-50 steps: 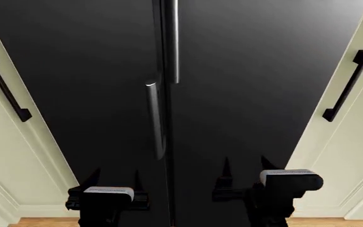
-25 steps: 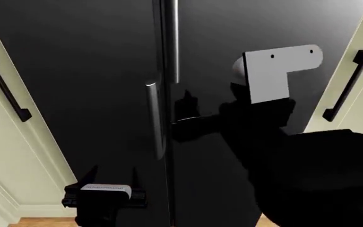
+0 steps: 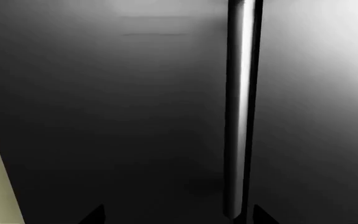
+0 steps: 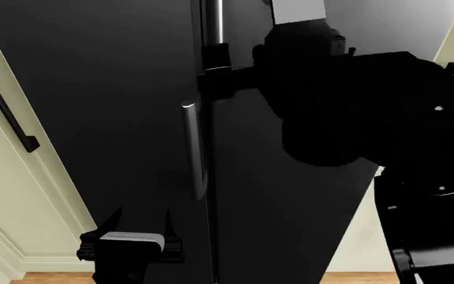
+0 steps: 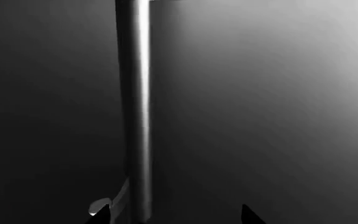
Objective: Open the fridge door
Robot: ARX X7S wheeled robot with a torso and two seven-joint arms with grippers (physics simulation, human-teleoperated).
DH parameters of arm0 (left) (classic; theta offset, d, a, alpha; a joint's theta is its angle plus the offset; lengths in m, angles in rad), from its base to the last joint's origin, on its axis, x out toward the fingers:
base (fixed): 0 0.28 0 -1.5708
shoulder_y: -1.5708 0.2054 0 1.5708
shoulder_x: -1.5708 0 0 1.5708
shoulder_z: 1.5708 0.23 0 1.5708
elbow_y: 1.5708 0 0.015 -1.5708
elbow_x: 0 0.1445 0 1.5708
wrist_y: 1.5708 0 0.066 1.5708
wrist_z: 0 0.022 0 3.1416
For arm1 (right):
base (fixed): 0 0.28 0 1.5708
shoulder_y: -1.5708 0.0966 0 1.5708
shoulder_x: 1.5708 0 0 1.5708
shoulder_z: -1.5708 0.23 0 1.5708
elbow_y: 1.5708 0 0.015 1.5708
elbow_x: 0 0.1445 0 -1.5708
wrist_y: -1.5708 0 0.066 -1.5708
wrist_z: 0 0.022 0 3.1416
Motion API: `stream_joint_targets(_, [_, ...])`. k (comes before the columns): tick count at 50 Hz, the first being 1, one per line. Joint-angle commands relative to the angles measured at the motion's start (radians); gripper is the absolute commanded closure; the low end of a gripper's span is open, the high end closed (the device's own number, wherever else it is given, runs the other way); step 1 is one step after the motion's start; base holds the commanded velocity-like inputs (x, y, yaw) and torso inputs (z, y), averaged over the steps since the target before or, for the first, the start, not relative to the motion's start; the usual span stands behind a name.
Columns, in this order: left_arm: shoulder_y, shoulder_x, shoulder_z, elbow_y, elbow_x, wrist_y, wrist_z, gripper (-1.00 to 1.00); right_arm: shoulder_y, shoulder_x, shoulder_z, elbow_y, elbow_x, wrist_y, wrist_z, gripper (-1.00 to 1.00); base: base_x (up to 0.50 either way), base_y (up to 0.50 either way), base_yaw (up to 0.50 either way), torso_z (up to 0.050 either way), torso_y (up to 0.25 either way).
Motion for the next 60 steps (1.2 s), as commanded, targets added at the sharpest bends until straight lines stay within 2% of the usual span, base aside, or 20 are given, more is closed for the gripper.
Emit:
stream_joint_targets(1, [-0.002, -0.004, 0.005, -0.002, -0.005, 0.002, -0.003, -1.0, 0.043, -0.043, -0.061, 0.167, -0.197, -0.102, -0.14, -1.0, 0.0, 0.0, 0.0, 0.0, 0.0])
stream_joint_targets(14, [-0.007, -0.005, 0.011, -0.021, -0.002, 0.015, -0.01, -1.0, -0.014, -0.133, -0.142, 0.262, -0.365, -0.287, -0.237, -1.0, 0.0, 0.0, 0.0, 0.0, 0.0])
stream_joint_targets(31, [-0.009, -0.009, 0.023, -0.029, 0.0, 0.025, -0.017, -1.0, -0.009, -0.184, -0.204, 0.284, -0.365, -0.341, -0.222, -1.0, 0.0, 0.0, 0.0, 0.0, 0.0])
stream_joint_targets(60, [-0.006, -0.028, 0.022, 0.004, -0.032, 0.011, -0.019, -1.0, 0.093, -0.199, -0.446, 0.589, -0.409, -0.599, -0.403, -1.0, 0.0, 0.0, 0.0, 0.0, 0.0])
